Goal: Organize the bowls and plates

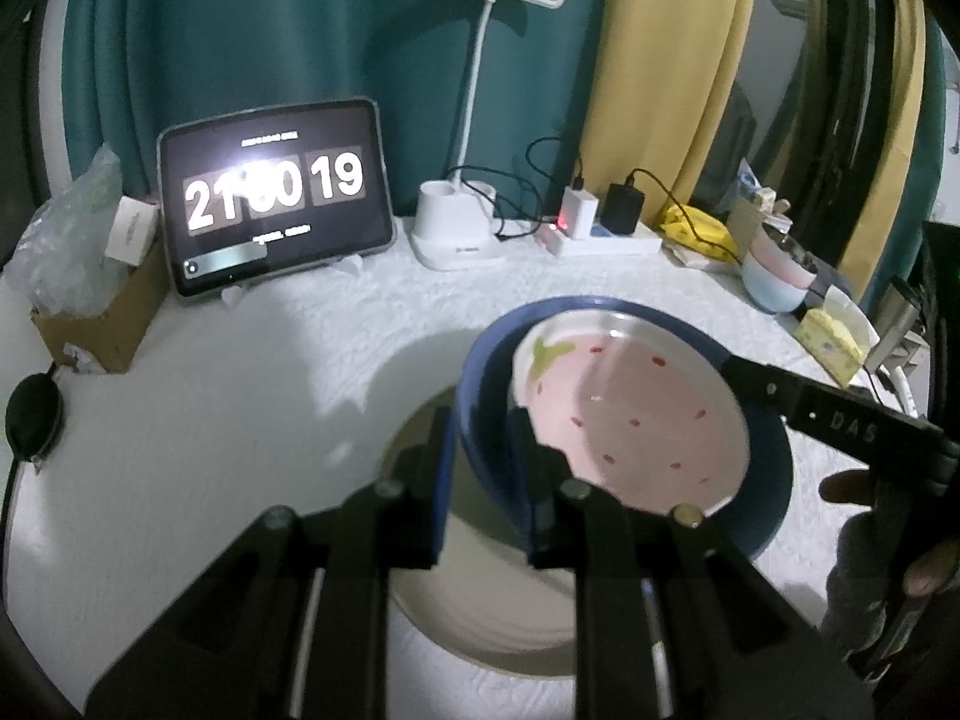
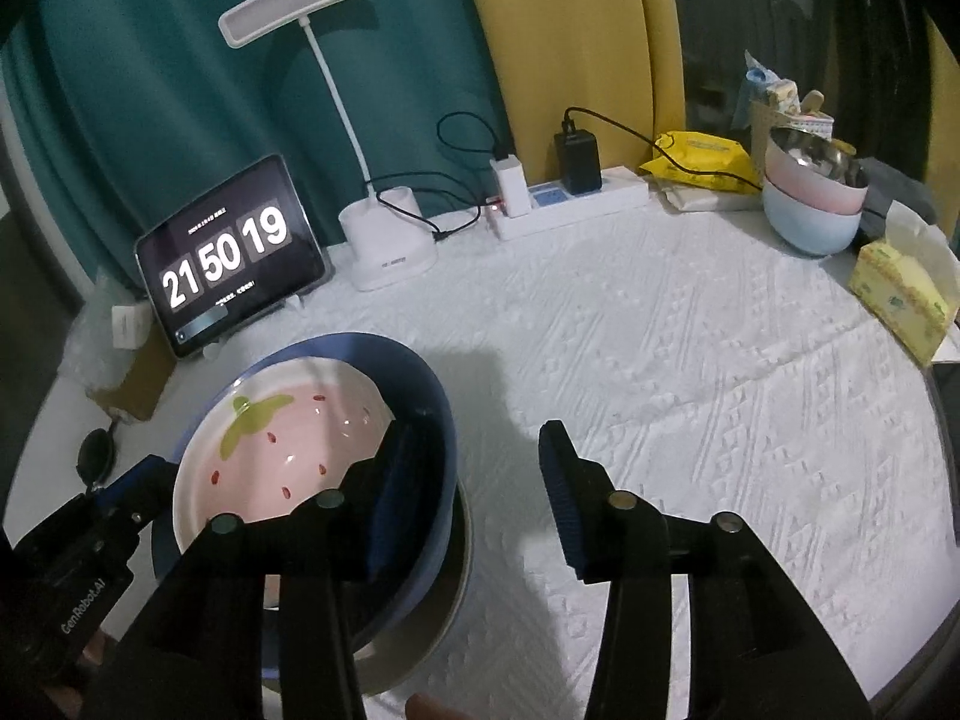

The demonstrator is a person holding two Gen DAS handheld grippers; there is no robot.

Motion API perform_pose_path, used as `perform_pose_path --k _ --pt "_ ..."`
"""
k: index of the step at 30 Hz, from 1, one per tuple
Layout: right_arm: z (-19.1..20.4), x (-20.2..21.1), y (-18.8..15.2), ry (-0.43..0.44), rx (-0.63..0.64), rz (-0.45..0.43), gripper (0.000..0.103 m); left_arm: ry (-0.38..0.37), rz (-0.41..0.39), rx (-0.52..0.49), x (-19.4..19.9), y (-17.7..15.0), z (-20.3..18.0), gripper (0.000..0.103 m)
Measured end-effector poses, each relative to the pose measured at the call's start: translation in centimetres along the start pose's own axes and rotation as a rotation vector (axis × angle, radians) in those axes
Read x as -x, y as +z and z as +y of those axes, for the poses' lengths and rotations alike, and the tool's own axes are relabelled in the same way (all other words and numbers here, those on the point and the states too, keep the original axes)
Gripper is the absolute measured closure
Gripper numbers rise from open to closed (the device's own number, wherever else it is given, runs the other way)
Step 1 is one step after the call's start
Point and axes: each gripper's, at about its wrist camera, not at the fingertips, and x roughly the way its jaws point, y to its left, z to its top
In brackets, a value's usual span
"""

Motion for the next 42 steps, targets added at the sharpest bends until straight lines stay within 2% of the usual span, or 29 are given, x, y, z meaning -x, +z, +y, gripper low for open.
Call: perform_pose_path --k 12,14,15,16,25,37,42 --pt "0.8 1.9 -0.7 0.005 0.049 -0.018 0.05 0.051 -0.057 -0.02 2.5 -0.5 -0.8 0.08" --pt "0.9 2.3 -0.9 0.001 0.055 -0.022 0.05 0.055 -0.072 -0.022 3.1 -0.6 -0.9 0.066" --pt "1.0 2.6 -1.0 -0.001 0.058 -0.024 0.05 0.053 -0.077 -0.023 3.3 -0.6 -0.9 0.051" --pt "1.0 2.7 -1.0 -0.001 0.06 -0.025 0.05 0.048 -0.086 -0.023 3.7 -0.7 -1.0 0.043" --pt "0.9 4.6 -1.7 -0.008 0.071 -0.046 0.049 0.053 -0.131 -0.045 5.8 -1.2 -2.2 0.038" --pt "1.0 6.9 -3.0 -0.014 0.085 -0.074 0.049 0.051 -0.163 -0.067 8.0 -2.4 -3.3 0.023" --pt "0.8 8.1 -3.4 -0.019 0.085 -0.094 0.049 0.049 -0.179 -0.082 9.0 -2.7 -3.9 0.021"
